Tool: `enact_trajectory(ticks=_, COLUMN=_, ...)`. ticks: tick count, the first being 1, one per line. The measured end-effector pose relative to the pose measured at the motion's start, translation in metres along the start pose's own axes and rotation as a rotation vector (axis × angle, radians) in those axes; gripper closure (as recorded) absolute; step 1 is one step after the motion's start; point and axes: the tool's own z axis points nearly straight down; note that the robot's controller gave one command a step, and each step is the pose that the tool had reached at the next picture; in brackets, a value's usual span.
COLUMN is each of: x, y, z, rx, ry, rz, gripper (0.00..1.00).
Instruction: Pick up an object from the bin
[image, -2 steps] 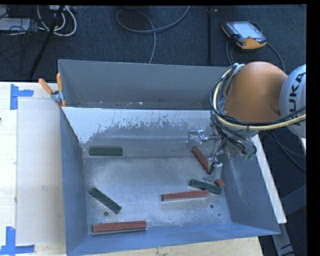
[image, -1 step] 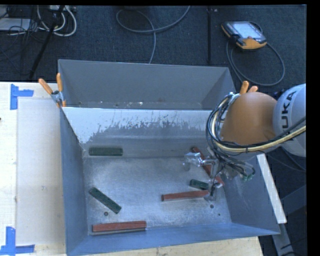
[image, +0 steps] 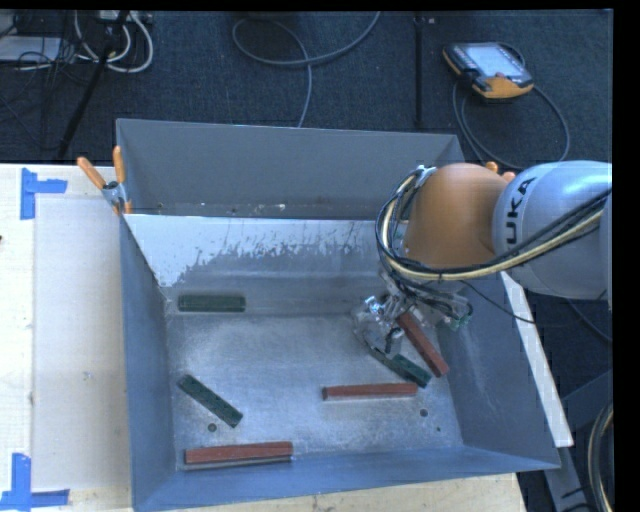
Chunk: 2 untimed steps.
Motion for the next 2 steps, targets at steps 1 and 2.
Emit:
enact_trajectory(ticks=1, x=-0.0003, y=0.0005, z=0.0011, rx=0.000, ry=-0.003, rz=0.001, gripper=0.00)
enact_trajectory(ticks=2, x=-0.0002, y=0.0004, z=0.0011, rx=0.000, ry=-0.003, rz=0.002, gripper=0.00)
